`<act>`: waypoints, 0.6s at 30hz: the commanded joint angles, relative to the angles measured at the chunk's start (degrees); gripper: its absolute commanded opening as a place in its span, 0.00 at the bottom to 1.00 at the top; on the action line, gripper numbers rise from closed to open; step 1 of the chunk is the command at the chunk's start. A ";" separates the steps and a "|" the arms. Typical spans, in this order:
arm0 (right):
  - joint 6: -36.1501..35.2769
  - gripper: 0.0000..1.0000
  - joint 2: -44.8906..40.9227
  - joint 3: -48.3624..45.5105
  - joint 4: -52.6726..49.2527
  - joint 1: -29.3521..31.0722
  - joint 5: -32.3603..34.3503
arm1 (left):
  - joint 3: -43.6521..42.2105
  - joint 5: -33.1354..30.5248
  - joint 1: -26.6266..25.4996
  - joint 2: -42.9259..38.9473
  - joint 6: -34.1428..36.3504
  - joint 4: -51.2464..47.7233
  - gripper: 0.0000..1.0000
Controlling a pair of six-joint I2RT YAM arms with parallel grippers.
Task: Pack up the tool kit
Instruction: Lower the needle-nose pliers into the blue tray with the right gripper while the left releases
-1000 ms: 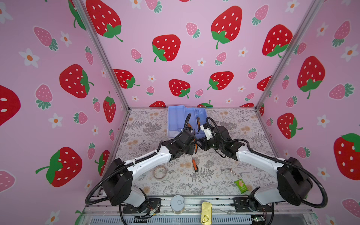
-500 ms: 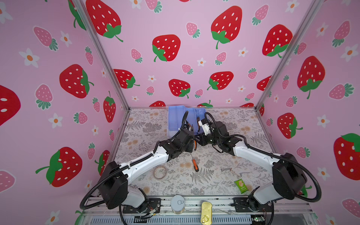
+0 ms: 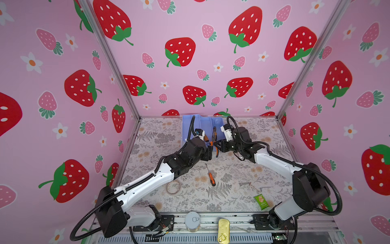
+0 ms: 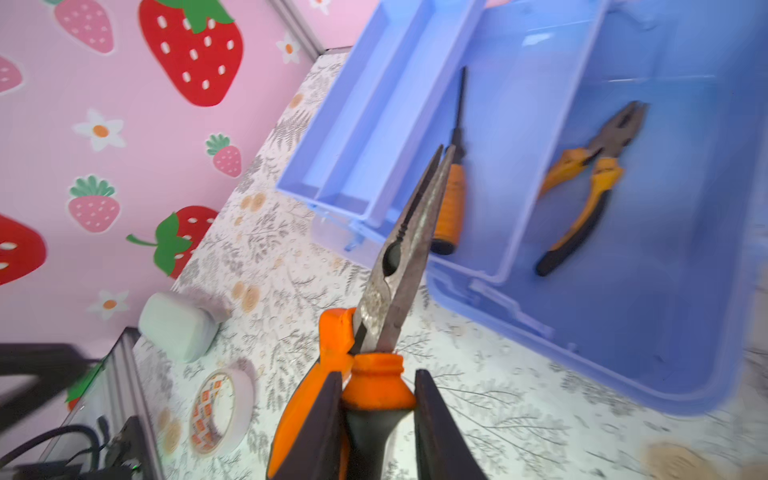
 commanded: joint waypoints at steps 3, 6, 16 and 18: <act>-5.75 0.04 -2.07 5.12 -3.60 -5.76 5.66 | -5.94 -12.14 0.19 -6.77 -0.13 0.99 0.76; -8.41 0.04 1.06 8.19 -5.98 -7.28 9.67 | -8.37 -16.74 0.38 -9.23 -0.39 -1.21 0.76; -11.75 0.04 15.83 19.78 -9.15 -7.30 18.95 | -13.40 -21.67 2.56 -11.94 -0.52 -3.05 0.76; -12.28 0.04 19.44 23.32 -10.71 -6.75 19.91 | -14.02 -21.61 3.38 -11.83 -0.65 -2.97 0.76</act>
